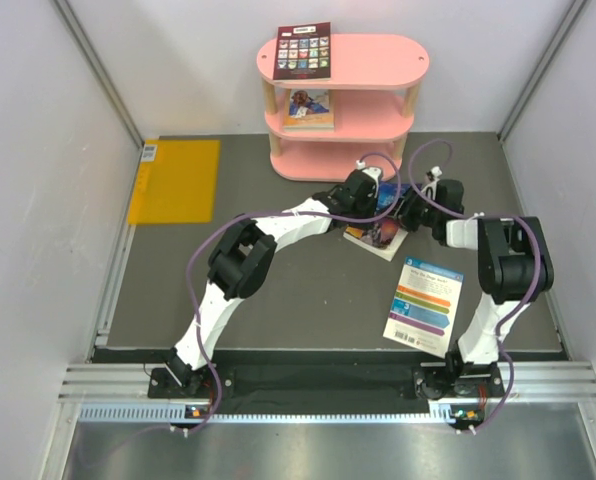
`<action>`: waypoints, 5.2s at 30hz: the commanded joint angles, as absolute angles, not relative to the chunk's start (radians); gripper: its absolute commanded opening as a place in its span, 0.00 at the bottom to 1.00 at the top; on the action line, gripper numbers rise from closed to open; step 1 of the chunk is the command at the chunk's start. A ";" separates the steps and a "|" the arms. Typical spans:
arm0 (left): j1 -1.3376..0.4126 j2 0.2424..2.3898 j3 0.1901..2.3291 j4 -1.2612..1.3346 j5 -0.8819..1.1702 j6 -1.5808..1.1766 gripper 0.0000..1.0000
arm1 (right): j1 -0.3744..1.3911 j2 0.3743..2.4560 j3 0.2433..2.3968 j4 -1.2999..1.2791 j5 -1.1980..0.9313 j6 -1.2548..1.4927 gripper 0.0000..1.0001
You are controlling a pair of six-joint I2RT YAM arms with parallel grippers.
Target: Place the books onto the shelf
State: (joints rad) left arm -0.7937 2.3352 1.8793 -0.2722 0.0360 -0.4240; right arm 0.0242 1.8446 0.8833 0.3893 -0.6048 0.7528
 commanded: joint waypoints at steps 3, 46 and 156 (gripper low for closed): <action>-0.793 2.398 1.873 -0.417 0.009 -0.379 0.00 | 0.052 1.807 0.881 0.304 -0.614 0.746 0.37; -0.434 1.882 0.807 0.630 0.797 -0.819 0.99 | 0.187 1.726 0.821 0.262 -0.937 0.624 0.00; -0.552 2.322 1.127 1.324 0.795 -1.356 0.99 | 0.275 1.480 0.795 0.210 -1.025 0.729 0.00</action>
